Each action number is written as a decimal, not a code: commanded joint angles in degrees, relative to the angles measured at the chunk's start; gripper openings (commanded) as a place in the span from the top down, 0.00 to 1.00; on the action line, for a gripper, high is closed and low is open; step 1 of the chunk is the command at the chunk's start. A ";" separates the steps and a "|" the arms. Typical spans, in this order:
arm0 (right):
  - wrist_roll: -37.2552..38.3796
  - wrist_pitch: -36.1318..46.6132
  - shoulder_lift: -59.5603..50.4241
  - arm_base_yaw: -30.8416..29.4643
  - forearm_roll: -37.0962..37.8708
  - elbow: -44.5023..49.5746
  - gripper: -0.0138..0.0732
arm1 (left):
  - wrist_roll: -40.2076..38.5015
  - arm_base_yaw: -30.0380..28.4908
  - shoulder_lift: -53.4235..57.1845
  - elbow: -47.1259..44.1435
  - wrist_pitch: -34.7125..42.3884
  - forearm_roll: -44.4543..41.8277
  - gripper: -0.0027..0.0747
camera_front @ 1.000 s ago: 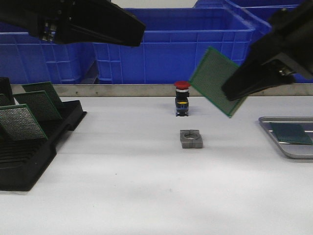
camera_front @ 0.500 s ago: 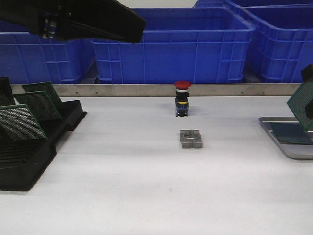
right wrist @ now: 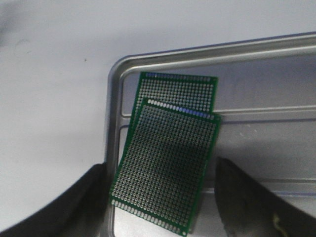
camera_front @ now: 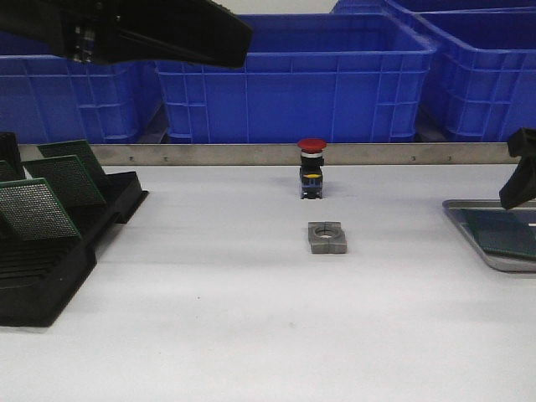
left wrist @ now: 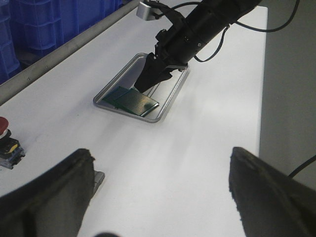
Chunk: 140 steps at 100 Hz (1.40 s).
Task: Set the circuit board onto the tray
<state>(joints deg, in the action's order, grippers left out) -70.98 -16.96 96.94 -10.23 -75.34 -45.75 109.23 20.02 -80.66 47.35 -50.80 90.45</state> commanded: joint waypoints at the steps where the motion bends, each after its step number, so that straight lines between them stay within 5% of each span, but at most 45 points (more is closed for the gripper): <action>1: -0.21 -0.12 -4.03 -0.39 -0.57 -1.45 0.25 | -0.18 -0.28 1.98 1.50 -2.65 3.84 0.28; 20: -0.95 -2.21 -9.80 -0.39 0.27 -0.66 0.33 | -0.18 -2.34 2.59 1.50 -0.67 3.84 0.35; 34: -1.37 -2.67 -15.64 -0.39 0.40 1.84 0.66 | -0.85 -7.13 5.47 1.50 0.43 3.67 0.57; 44: -3.51 -3.78 -20.27 -0.39 0.40 3.98 0.93 | -0.85 -11.02 8.50 1.50 1.40 2.73 0.86; 49: -4.29 -4.52 -22.68 -0.39 0.33 4.93 0.91 | -0.85 -12.94 10.09 1.50 2.02 1.67 1.00; 74: -6.08 -7.61 -36.47 -0.39 0.33 9.00 0.91 | -7.82 -17.68 19.59 0.90 15.71 -7.28 0.99; 105: -6.26 -7.10 -55.64 -0.39 0.33 15.34 0.91 | -8.30 -17.68 33.10 -8.17 35.02 -2.52 0.99; 140: -6.26 -6.15 -79.68 -0.39 0.33 23.52 0.91 | -8.30 -17.68 48.03 -21.67 36.38 1.79 0.99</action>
<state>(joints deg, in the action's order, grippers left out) -76.66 -24.06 22.05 -10.23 -73.48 -22.48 101.46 2.68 -36.22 27.15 -14.01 89.79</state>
